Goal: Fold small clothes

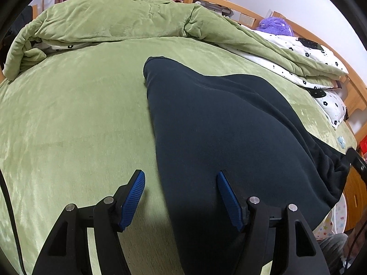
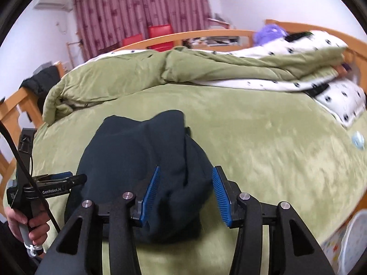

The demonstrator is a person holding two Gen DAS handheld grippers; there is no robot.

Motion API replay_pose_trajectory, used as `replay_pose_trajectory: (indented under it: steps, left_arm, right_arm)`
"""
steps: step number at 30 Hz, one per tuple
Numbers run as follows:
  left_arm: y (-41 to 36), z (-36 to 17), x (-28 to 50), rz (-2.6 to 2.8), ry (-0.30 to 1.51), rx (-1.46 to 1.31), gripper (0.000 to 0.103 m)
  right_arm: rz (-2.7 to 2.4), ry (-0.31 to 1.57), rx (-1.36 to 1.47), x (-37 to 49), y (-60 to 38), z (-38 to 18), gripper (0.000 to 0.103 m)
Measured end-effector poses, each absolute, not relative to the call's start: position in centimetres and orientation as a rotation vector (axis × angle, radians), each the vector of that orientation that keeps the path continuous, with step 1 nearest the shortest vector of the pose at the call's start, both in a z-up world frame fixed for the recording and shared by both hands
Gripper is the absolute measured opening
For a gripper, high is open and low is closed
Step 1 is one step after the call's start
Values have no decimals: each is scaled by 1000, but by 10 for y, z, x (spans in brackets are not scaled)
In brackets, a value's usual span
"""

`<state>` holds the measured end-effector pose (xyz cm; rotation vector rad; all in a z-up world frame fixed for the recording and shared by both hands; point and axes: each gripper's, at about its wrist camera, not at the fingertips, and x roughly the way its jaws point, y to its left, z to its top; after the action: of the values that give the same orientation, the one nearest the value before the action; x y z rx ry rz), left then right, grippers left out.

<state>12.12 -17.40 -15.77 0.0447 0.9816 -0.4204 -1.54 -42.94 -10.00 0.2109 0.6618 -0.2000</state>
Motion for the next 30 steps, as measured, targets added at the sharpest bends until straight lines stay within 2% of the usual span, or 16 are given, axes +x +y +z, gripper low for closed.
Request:
replay_pose_trajectory:
  steps: [7,9,11,14,17,21,27,29,30]
  left_arm:
    - [-172,-159,122,-419,984,30,64]
    - [-172,-159,121,-419,980,35,64]
    - [-170,-159,122,-422,979,36,64]
    - [-169,-158,123,-416,978,28,64]
    - [-164,-154,127,-411,970,5,64]
    - [-159,-150,134,-408,970,-21,64]
    - [-154,-140,151,-399,954,-52,64]
    - [-154,-138,161,-393,951,-62,64]
    - [-155,-138,168,-390,951,-69,64]
  right_arm:
    - [-126,795,188,30,-420,-137,46]
    - [-151,858,159,37,-417,-157,38]
    - [-174,891,143,40,-418,-172,16]
    - [-150,849,176,36,-426,-167,8]
    - [-156,797,264,29,-442,-159,7]
    - [-199,891,264,36,-441,-184,7]
    - [-168,792,279,49,-445,-142,12]
    - [-143,781,270,61,-445,-132,28]
    - [-134,780,272,73,-446,-128,32]
